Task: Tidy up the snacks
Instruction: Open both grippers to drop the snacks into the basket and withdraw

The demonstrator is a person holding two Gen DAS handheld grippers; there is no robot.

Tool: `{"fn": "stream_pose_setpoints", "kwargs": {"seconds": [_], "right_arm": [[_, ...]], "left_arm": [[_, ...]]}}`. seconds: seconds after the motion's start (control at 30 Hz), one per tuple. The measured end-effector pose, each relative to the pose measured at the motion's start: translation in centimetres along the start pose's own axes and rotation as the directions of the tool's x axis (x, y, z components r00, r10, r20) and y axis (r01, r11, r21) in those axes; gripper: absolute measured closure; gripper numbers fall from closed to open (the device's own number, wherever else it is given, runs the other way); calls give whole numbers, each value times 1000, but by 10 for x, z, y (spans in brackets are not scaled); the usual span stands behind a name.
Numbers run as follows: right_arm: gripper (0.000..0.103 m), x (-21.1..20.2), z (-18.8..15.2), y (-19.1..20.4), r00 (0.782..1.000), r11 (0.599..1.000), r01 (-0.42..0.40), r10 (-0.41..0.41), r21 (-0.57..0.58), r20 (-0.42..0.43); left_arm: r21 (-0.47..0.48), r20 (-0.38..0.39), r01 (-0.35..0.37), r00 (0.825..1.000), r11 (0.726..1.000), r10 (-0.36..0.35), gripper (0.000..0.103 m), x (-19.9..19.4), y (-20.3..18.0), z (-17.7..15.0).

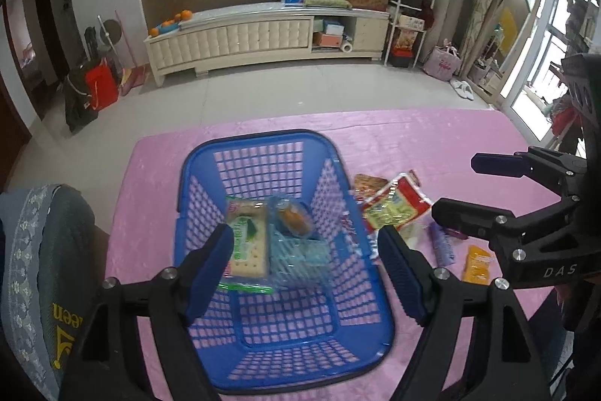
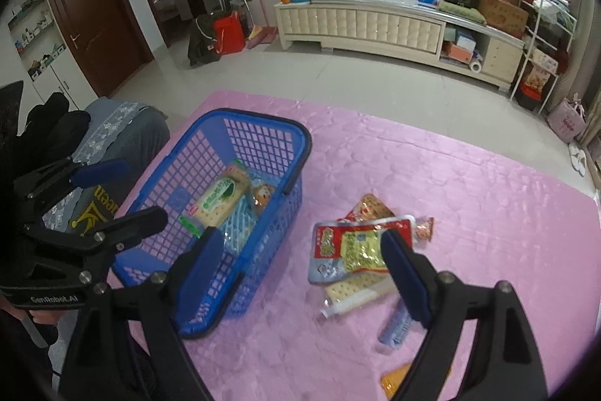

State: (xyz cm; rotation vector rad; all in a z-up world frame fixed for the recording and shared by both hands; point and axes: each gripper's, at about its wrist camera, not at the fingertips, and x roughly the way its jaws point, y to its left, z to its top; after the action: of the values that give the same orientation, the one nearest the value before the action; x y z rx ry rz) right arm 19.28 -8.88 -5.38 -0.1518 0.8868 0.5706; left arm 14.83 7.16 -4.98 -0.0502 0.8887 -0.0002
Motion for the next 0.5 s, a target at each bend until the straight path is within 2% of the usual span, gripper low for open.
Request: {"fn": "stream_pose_setpoints", "kwargs": {"seconds": [0.27, 0.5], "right_arm": [[15, -32, -26, -31, 999, 999, 33, -33, 34, 19], [15, -44, -57, -69, 998, 994, 62, -63, 96, 7]], "left_arm": [[75, 18, 37, 999, 997, -39, 24, -6, -53, 2], [122, -8, 85, 996, 989, -85, 24, 12, -101, -4]]}}
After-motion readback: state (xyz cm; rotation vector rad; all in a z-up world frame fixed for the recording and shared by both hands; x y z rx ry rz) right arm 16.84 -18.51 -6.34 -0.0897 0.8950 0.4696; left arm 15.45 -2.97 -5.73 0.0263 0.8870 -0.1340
